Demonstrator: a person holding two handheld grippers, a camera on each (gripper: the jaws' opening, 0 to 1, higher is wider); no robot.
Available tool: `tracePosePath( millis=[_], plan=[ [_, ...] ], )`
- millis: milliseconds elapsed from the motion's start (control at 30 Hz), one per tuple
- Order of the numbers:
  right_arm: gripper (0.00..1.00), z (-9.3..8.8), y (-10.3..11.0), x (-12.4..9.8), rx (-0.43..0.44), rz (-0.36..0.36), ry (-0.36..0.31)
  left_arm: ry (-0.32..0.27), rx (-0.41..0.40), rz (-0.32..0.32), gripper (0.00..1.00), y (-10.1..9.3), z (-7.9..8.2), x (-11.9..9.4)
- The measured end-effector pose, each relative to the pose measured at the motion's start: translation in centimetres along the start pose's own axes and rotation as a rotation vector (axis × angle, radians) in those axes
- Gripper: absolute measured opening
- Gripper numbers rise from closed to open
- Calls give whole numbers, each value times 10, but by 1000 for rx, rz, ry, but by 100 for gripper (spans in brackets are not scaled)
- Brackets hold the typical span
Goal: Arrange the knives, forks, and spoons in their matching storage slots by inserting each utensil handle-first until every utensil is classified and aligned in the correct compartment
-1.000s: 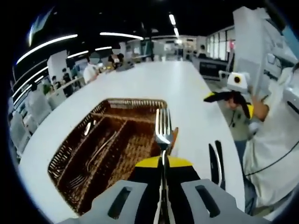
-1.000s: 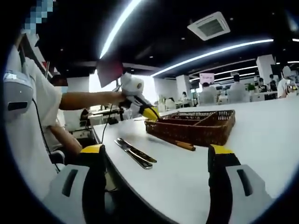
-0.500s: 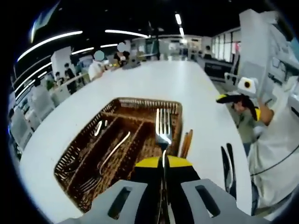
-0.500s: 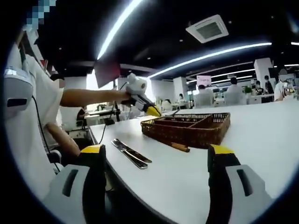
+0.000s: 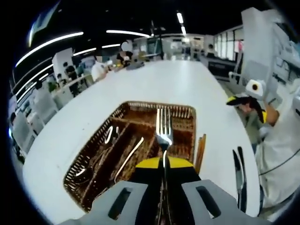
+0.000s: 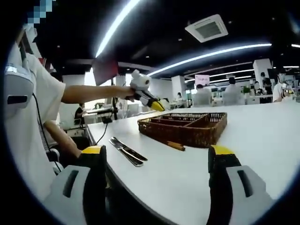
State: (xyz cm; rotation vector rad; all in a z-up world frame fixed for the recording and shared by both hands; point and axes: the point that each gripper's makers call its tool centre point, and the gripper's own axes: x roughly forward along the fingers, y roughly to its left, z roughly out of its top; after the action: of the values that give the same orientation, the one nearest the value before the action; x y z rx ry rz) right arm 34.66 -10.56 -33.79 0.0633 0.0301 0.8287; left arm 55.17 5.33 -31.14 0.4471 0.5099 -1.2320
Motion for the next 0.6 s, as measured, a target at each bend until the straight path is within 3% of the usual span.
tracePosePath(
  millis=[600],
  plan=[
    [93, 0, -15, -2, -6, -49, 2, 48, 2, 10, 2, 30, -7, 12]
  ],
)
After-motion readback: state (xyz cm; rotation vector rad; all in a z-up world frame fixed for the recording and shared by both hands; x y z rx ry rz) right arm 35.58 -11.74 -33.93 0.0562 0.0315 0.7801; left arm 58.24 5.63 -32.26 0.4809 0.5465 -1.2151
